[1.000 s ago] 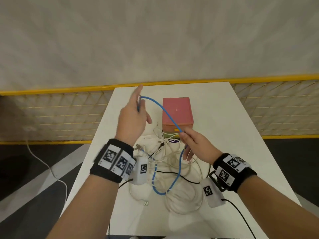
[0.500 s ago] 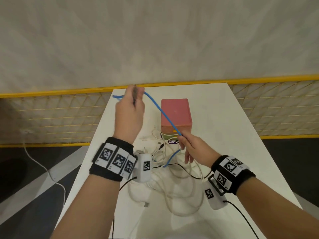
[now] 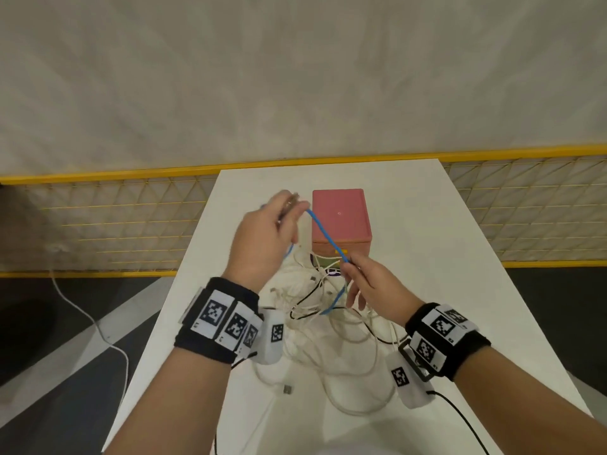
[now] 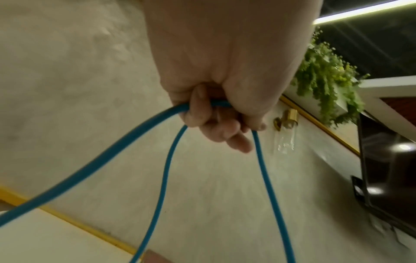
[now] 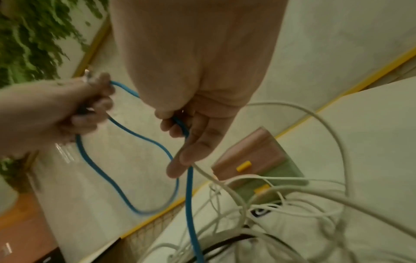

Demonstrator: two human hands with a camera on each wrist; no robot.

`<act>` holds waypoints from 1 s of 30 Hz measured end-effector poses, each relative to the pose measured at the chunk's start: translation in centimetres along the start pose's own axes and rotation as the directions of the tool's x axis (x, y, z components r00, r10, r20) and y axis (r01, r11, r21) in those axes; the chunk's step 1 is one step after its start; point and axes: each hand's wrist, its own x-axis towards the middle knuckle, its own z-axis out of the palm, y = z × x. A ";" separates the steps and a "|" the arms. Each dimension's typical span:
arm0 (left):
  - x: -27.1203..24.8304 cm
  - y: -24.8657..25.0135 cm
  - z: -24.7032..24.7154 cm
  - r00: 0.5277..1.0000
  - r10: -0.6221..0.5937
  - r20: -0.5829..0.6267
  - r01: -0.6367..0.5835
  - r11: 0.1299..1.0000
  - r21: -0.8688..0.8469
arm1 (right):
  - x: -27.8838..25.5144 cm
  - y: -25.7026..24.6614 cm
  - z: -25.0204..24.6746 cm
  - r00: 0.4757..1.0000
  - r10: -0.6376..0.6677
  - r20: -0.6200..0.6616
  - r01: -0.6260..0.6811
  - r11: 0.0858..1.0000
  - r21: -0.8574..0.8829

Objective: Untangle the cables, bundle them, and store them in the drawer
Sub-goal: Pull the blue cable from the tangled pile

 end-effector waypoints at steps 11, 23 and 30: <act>-1.4 0.2 2.0 0.936 0.007 0.353 -0.067 0.985 0.158 | 0.8 -2.1 0.1 0.993 -0.105 -0.045 0.107 0.993 0.041; -1.8 -0.3 2.7 0.925 -0.004 0.380 -0.092 0.968 0.234 | 0.5 -1.9 -0.5 0.984 -0.171 -0.050 0.165 0.981 -0.099; -2.1 -2.3 0.4 0.957 -0.014 0.290 -0.043 0.981 0.188 | 0.8 -3.5 -1.2 0.987 -0.158 0.025 0.159 0.959 -0.234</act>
